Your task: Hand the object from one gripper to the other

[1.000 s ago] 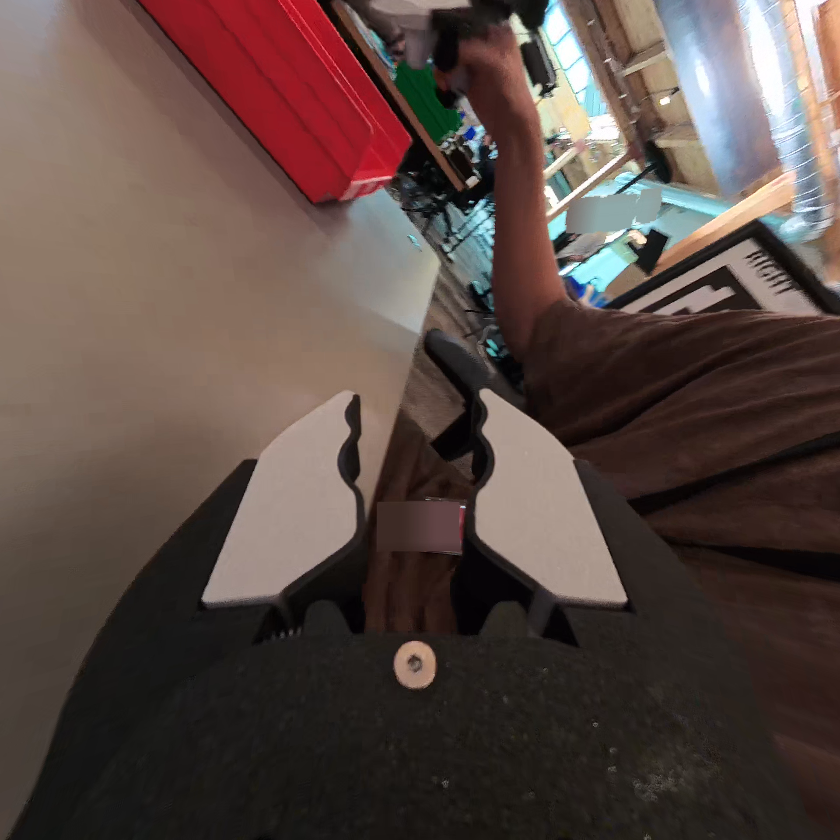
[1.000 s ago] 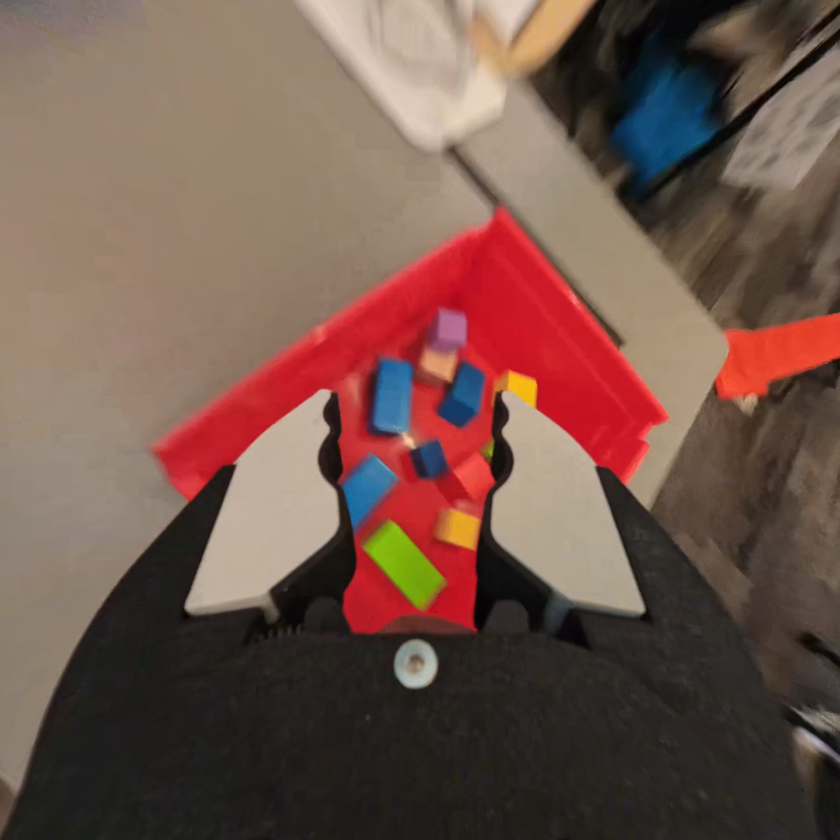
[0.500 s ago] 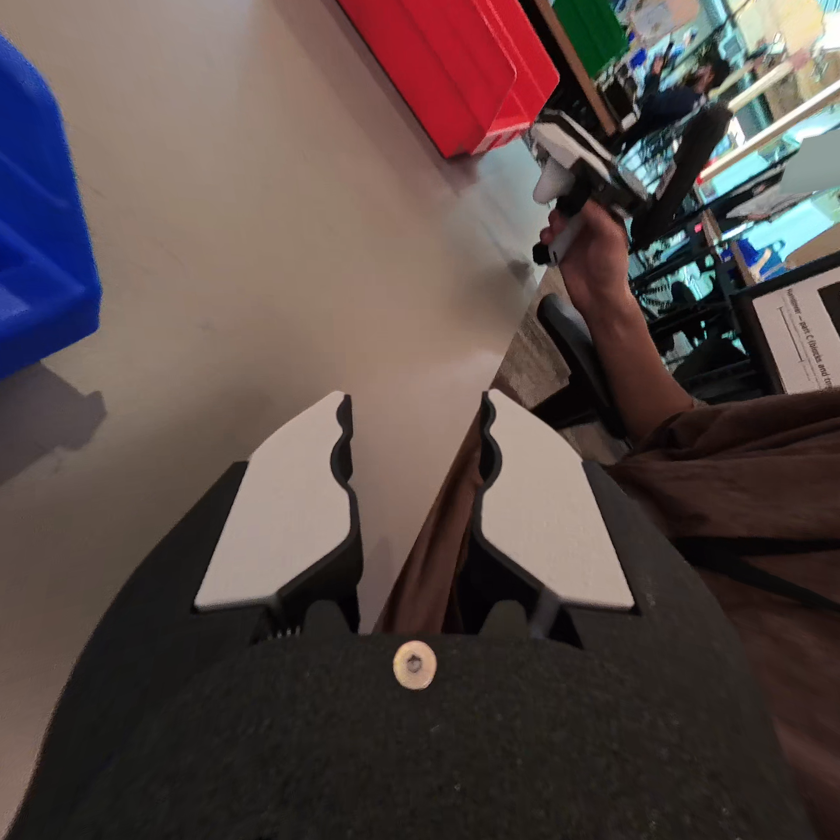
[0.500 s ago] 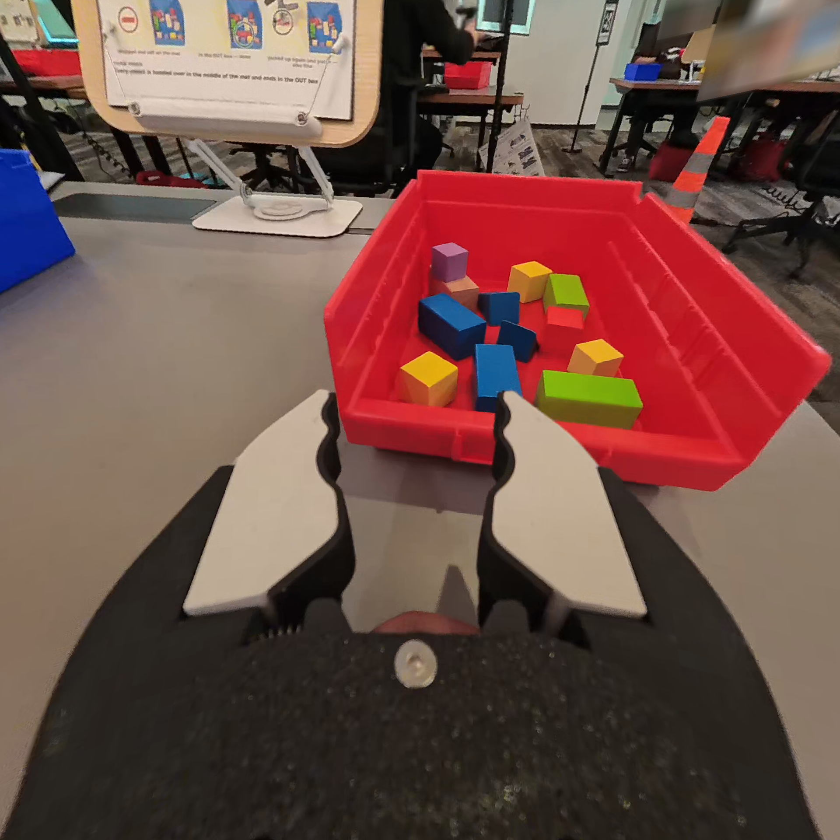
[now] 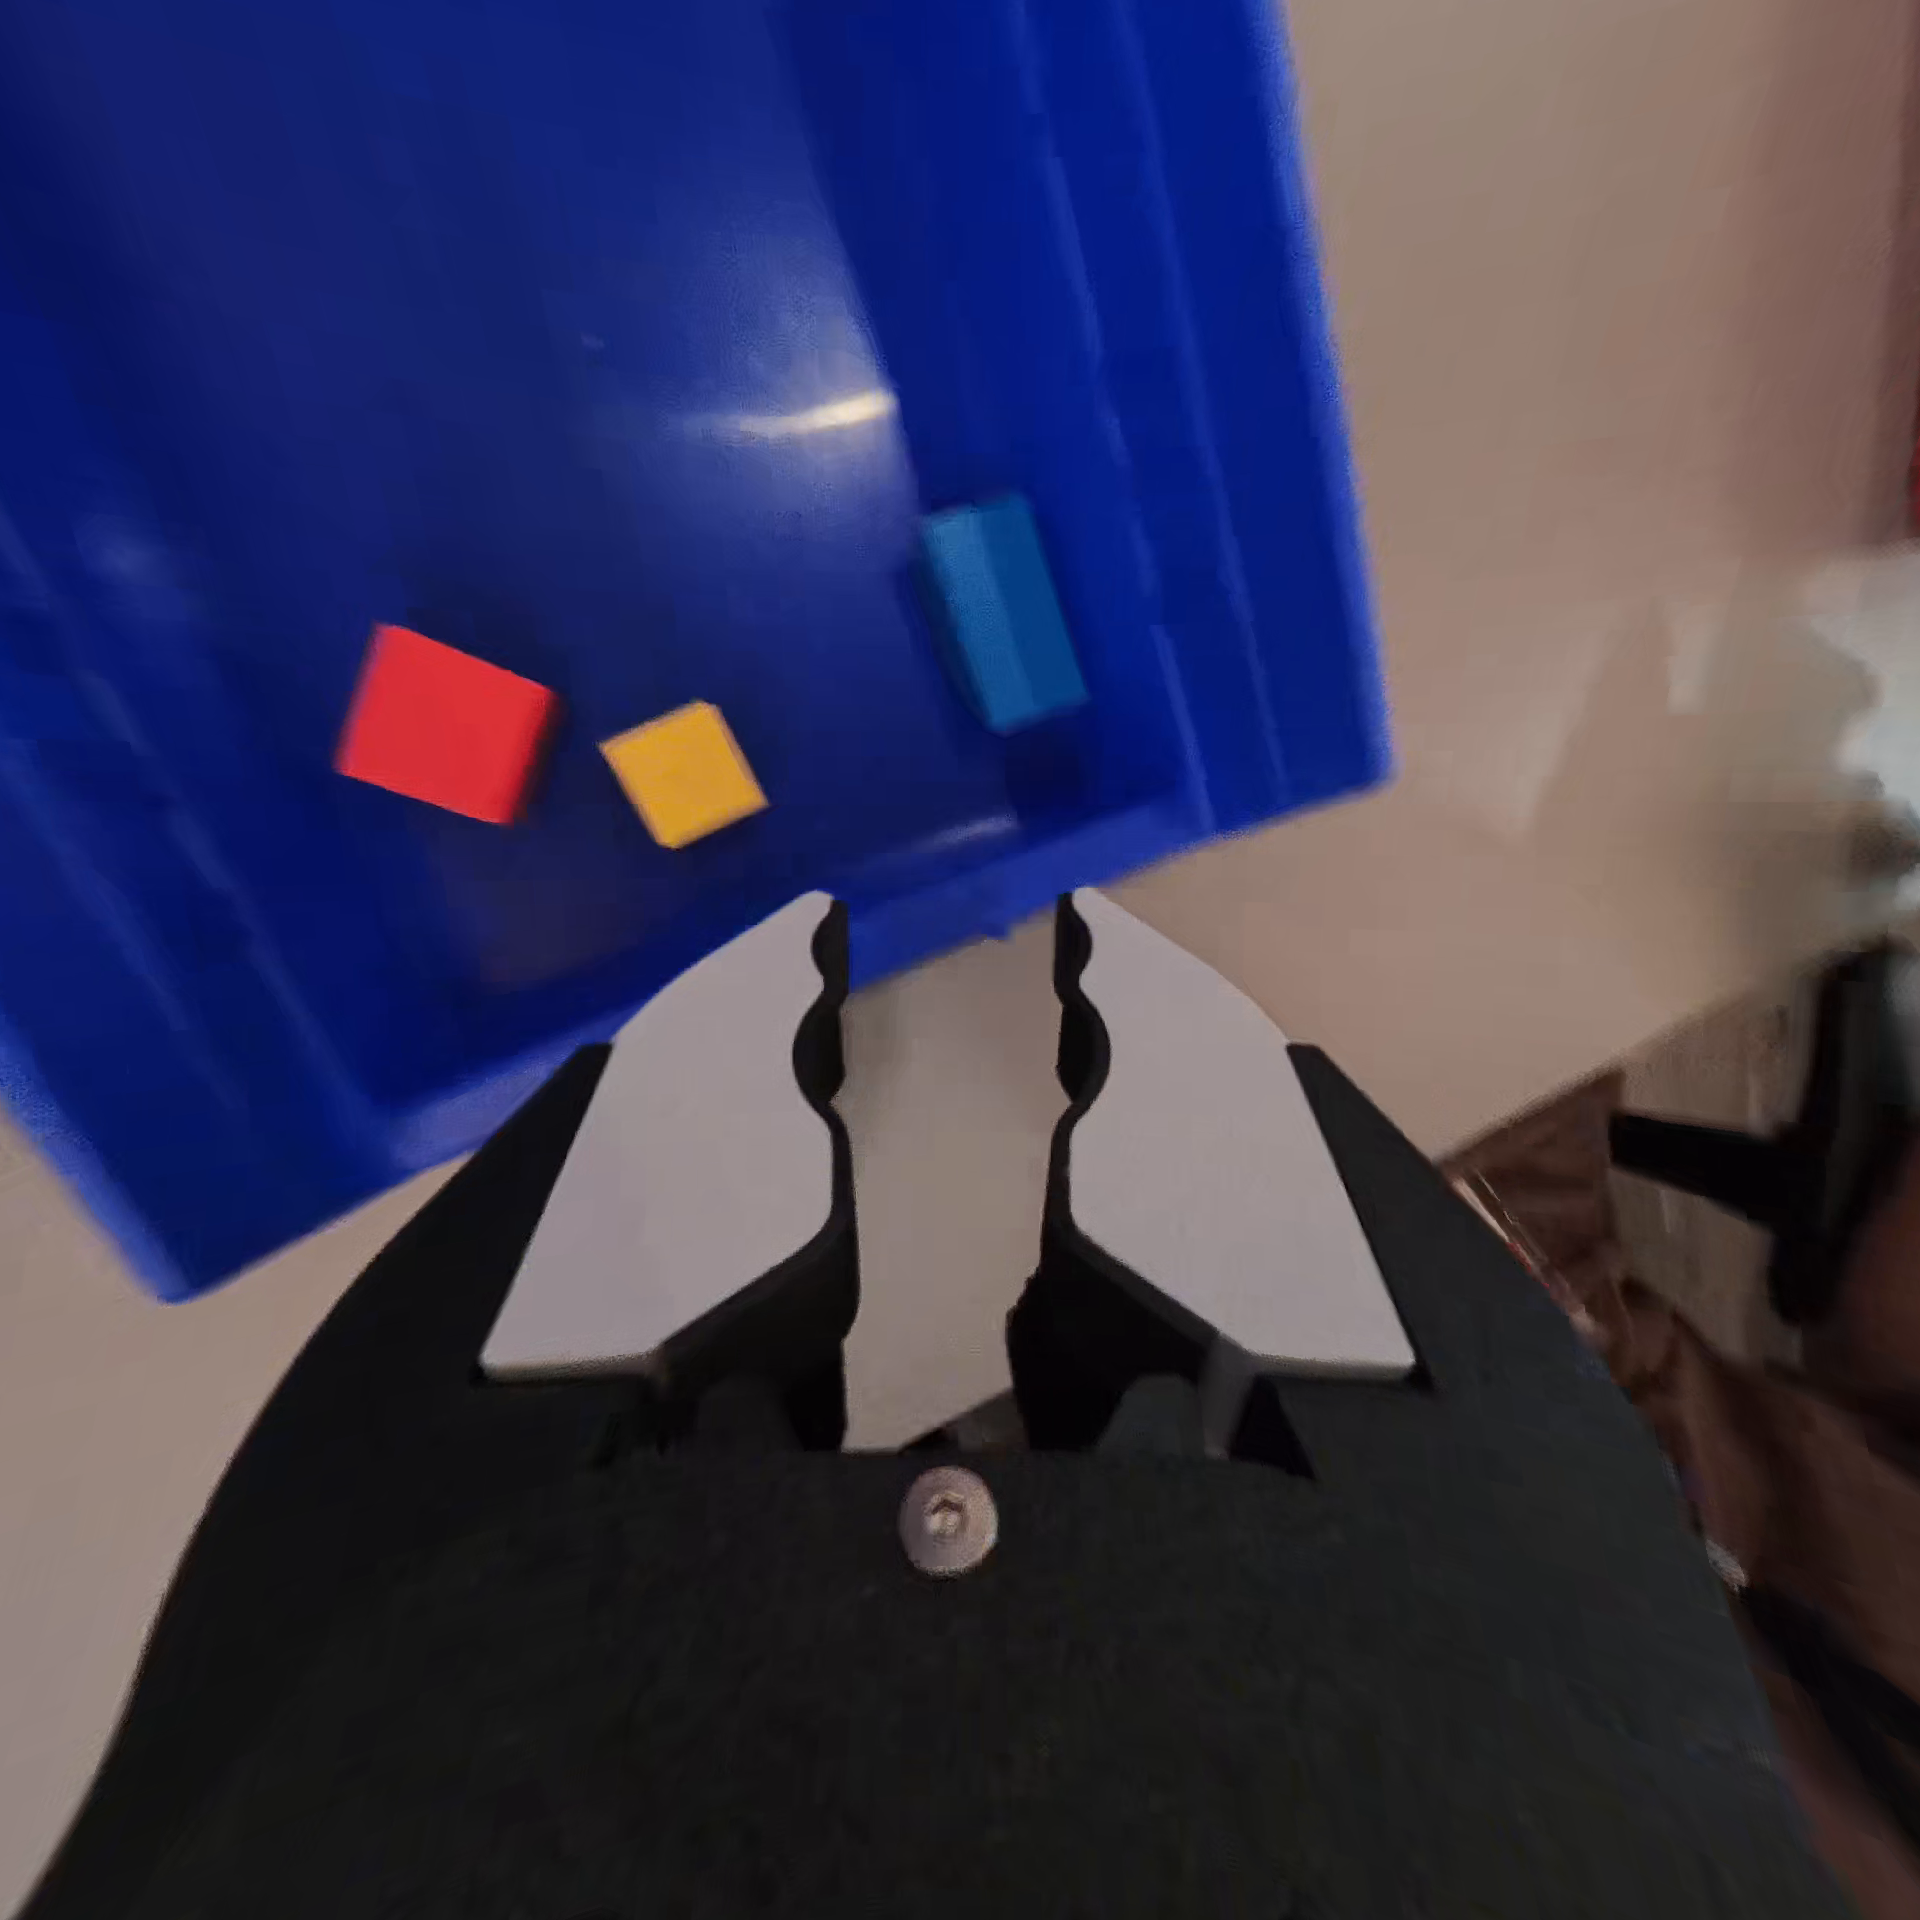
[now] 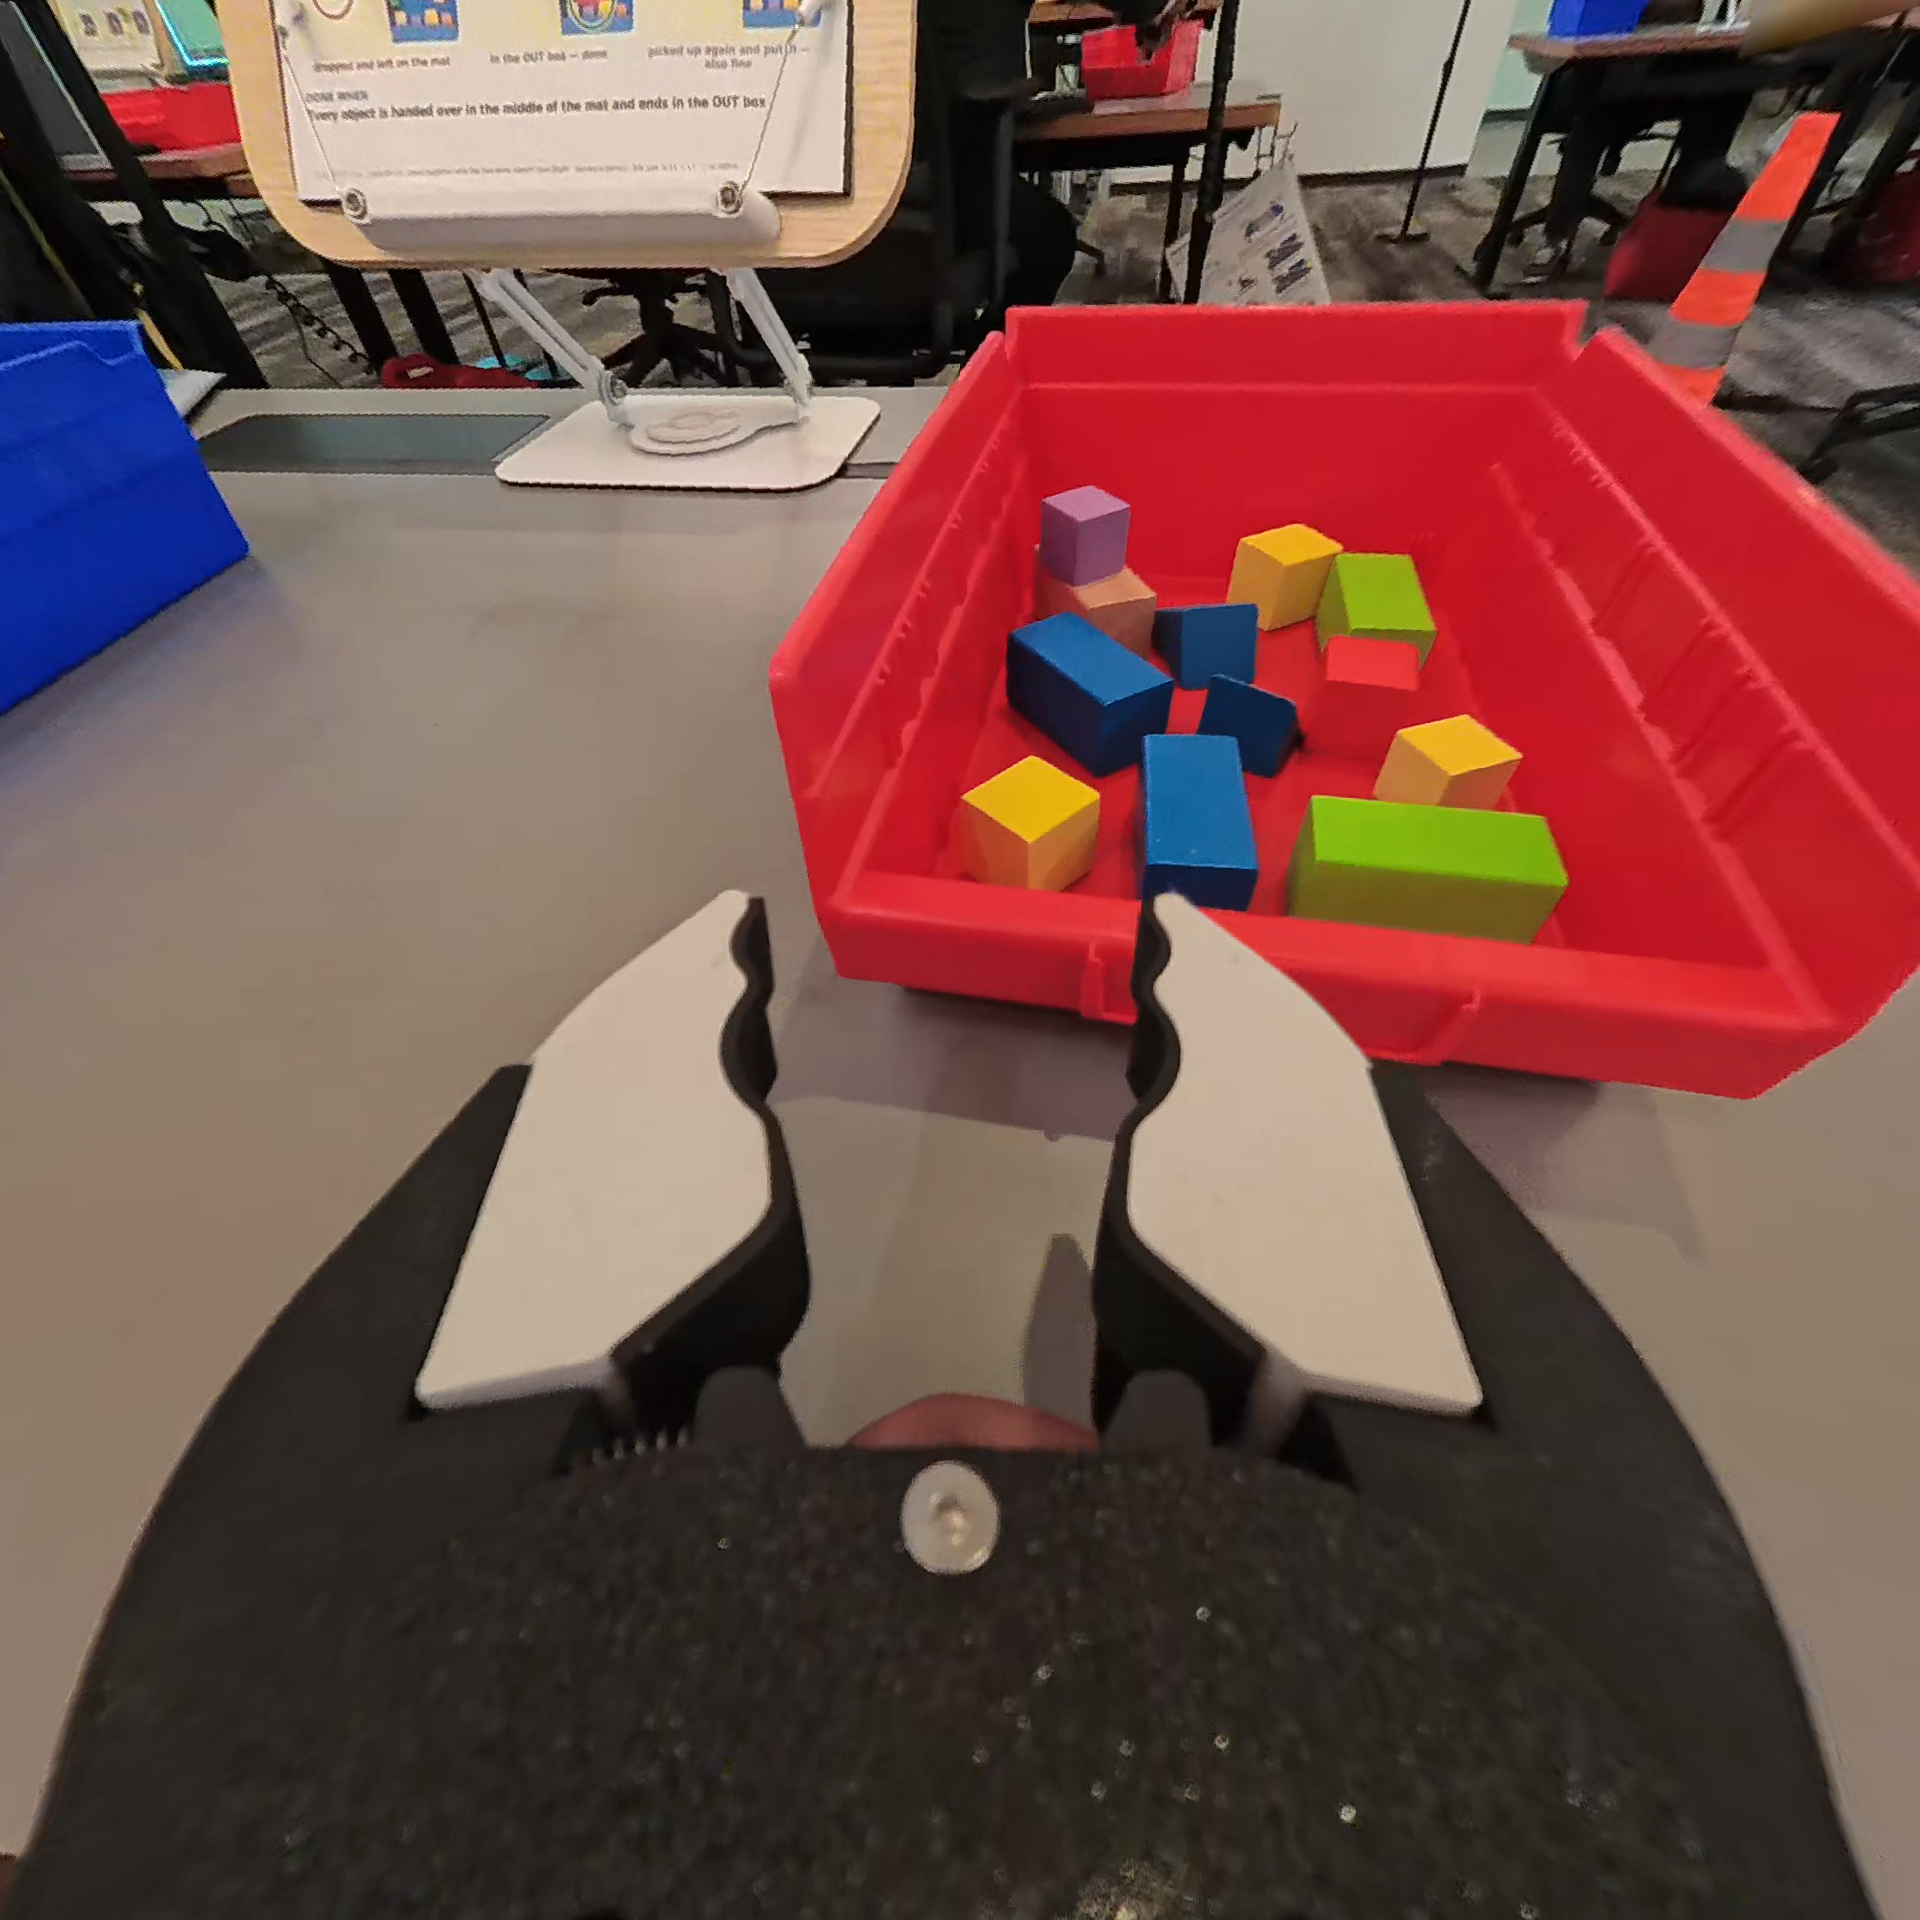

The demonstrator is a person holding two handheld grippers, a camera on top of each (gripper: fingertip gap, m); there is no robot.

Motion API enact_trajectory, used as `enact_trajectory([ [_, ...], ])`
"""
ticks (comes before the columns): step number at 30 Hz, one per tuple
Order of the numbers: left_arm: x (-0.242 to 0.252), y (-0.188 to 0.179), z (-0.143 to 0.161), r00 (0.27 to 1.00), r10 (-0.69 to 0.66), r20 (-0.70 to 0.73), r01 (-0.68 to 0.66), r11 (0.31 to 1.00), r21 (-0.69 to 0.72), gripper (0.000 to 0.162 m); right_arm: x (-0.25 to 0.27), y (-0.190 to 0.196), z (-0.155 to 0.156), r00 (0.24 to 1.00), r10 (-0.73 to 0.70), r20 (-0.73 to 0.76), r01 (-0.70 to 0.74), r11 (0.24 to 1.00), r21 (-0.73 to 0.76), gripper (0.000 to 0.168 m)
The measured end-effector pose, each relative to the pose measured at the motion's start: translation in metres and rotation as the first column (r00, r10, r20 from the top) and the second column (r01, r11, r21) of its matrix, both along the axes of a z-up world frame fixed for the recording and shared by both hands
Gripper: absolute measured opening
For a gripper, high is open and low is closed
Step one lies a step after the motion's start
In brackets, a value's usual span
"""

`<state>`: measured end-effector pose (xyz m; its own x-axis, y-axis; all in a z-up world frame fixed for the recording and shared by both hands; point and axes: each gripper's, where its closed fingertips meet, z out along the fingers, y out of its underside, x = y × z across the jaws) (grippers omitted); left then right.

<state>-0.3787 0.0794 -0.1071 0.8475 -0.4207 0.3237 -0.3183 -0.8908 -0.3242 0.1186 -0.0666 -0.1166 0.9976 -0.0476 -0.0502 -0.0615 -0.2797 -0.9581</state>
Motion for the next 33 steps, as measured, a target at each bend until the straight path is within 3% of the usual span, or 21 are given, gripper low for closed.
enact_trajectory([
  [5,-0.014,0.029,-0.023,0.986,0.105,-0.128,-0.116,0.990,-0.079,0.038,-0.012,0.001,-0.002,0.998,0.057,0.009,-0.057,0.998,-0.028,0.066],
  [14,-0.023,0.042,-0.060,0.948,0.162,-0.273,-0.205,0.969,-0.138,0.028,-0.017,0.000,-0.003,0.995,0.084,0.054,-0.082,0.996,-0.048,0.066],
  [15,-0.026,0.046,-0.060,0.940,0.177,-0.292,-0.218,0.970,-0.113,0.022,-0.016,-0.001,-0.004,0.995,0.085,0.055,-0.082,0.995,-0.056,0.066],
  [27,-0.033,0.043,-0.063,0.912,0.193,-0.361,-0.241,0.966,-0.091,0.028,-0.014,0.000,-0.009,0.992,0.093,0.082,-0.086,0.993,-0.082,0.065],
  [33,-0.029,0.043,-0.062,0.923,0.198,-0.330,-0.236,0.968,-0.080,0.029,-0.015,0.000,-0.010,0.988,0.099,0.122,-0.087,0.991,-0.100,0.065],
])
